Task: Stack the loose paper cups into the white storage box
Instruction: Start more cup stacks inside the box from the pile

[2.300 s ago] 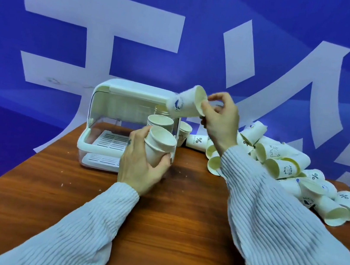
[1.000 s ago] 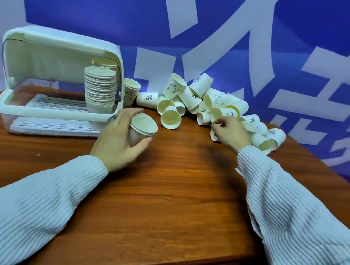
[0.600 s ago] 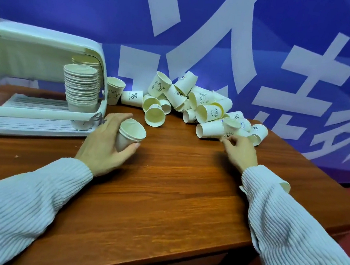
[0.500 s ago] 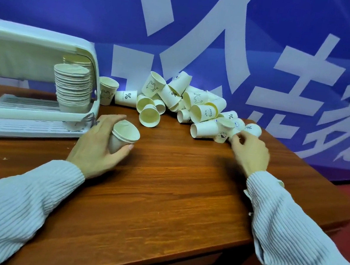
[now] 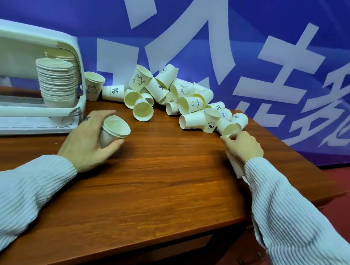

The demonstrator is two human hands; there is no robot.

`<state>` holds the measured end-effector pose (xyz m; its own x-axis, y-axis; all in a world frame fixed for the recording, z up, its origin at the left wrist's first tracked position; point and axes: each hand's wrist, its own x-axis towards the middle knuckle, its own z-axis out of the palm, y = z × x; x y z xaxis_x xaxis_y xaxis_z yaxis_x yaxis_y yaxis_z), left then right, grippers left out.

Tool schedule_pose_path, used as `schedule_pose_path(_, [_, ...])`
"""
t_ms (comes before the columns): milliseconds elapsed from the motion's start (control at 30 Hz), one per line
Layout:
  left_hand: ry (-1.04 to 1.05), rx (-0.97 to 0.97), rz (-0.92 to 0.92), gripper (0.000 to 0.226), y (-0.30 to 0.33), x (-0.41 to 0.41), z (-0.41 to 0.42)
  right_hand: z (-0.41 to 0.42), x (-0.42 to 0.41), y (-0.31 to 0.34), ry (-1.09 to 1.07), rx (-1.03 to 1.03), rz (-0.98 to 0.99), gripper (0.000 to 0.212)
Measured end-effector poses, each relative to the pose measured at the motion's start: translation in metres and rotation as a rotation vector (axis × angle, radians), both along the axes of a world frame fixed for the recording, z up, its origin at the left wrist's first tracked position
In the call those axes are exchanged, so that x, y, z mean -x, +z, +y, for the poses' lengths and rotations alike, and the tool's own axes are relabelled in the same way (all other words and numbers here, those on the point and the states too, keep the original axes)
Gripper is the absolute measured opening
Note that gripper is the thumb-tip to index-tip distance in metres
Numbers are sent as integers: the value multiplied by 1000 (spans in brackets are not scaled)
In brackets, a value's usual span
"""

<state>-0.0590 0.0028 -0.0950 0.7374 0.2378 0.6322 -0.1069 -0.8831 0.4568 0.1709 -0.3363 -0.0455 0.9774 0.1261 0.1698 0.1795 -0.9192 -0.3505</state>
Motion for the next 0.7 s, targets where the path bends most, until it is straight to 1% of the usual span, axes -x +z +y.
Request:
schedule_pose_path(67, [7, 4, 36, 71, -2, 0, 2, 16, -1, 2, 42, -189, -30, 50])
schedule_pose_path(167, [14, -5, 27, 71, 1, 1, 3, 37, 4, 9, 71, -400, -75, 60])
schedule_pose_path(233, [5, 3, 25, 71, -1, 1, 5, 47, 7, 9, 74, -548, -111, 59])
schedule_pose_path(333, [5, 5, 20, 71, -2, 1, 6, 59, 17, 4, 44, -858, -157, 51])
schedule_pose_path(367, [8, 8, 23, 71, -2, 1, 6, 59, 19, -1, 27, -916, -183, 50])
schedule_pose_path(400, [8, 9, 19, 71, -3, 0, 6, 58, 22, -5, 18, -916, -208, 52])
schedule_pose_path(433, [10, 4, 20, 70, -2, 0, 6, 55, 22, -11, 25, -874, -233, 56])
schedule_pose_path(500, [6, -2, 22, 70, -3, -1, 6, 49, 24, -21, 62, -753, -258, 60])
schedule_pose_path(533, [2, -1, 19, 71, -4, -1, 7, 45, 27, -23, 97, -679, -248, 57])
schedule_pose_path(600, [-5, -4, 15, 71, -5, -2, 8, 38, 30, -25, 193, -430, -207, 45])
schedule_pose_path(633, [-9, 1, 19, 71, -4, -1, 7, 34, 32, -24, 231, -284, -174, 44])
schedule_pose_path(700, [-14, 2, 15, 73, -4, -1, 7, 29, 35, -22, 235, -49, -154, 55])
